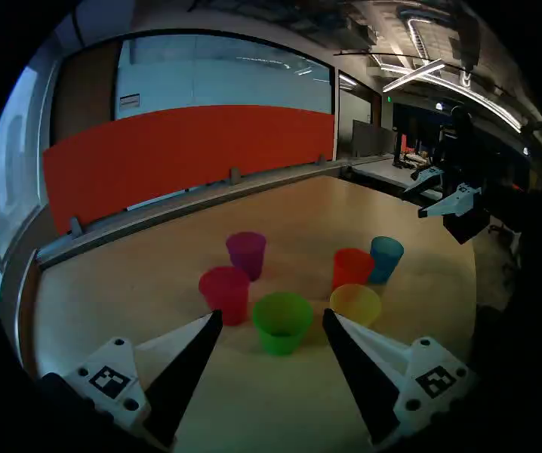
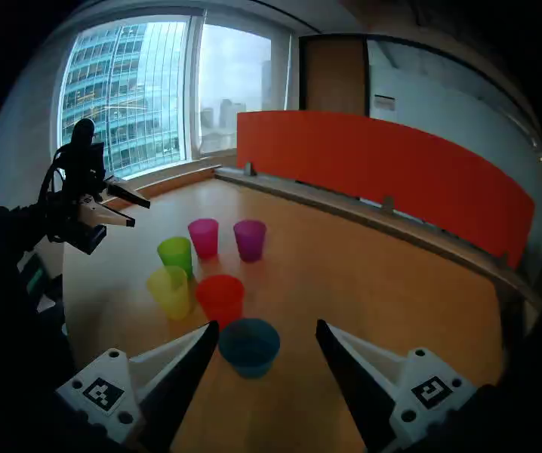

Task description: Pour water

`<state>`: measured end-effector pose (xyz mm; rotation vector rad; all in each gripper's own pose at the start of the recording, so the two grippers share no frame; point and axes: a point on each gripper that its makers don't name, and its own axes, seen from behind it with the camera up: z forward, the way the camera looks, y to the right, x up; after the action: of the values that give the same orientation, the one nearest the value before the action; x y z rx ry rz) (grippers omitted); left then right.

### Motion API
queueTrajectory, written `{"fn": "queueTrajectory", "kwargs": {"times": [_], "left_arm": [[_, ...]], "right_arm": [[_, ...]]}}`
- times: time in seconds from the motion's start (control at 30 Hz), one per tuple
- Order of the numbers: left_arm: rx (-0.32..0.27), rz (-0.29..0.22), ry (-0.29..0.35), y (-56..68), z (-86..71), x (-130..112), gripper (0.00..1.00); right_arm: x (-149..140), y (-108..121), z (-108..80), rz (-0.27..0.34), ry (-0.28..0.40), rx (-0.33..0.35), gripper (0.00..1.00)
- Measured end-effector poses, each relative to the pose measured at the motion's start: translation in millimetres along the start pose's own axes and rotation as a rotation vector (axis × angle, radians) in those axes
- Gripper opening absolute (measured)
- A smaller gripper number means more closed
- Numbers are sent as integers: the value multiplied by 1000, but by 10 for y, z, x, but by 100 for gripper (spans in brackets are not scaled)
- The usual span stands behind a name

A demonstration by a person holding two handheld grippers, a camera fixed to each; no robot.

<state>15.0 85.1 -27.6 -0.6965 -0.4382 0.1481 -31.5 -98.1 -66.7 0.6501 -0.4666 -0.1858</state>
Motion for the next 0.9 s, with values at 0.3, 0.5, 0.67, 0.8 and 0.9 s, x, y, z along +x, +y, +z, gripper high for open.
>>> {"fn": "queueTrajectory", "kwargs": {"times": [0.3, 0.5, 0.67, 0.8, 0.9], "left_arm": [[-17, -10, -36, 54, 89, -194, 99], [-31, -9, -65, 105, 152, -330, 99], [-42, -11, -82, 128, 220, -414, 99], [-48, -7, -97, 124, 292, -470, 99], [-54, -4, -106, 124, 348, -503, 99]], "right_arm": [[-192, -22, 26, 9, -33, 8, 100], [-285, -41, 64, 10, -50, 15, 100], [-362, -66, 112, 10, -64, 21, 99], [-417, -94, 162, 13, -75, 27, 99], [-456, -109, 202, 17, -83, 32, 100]]}}
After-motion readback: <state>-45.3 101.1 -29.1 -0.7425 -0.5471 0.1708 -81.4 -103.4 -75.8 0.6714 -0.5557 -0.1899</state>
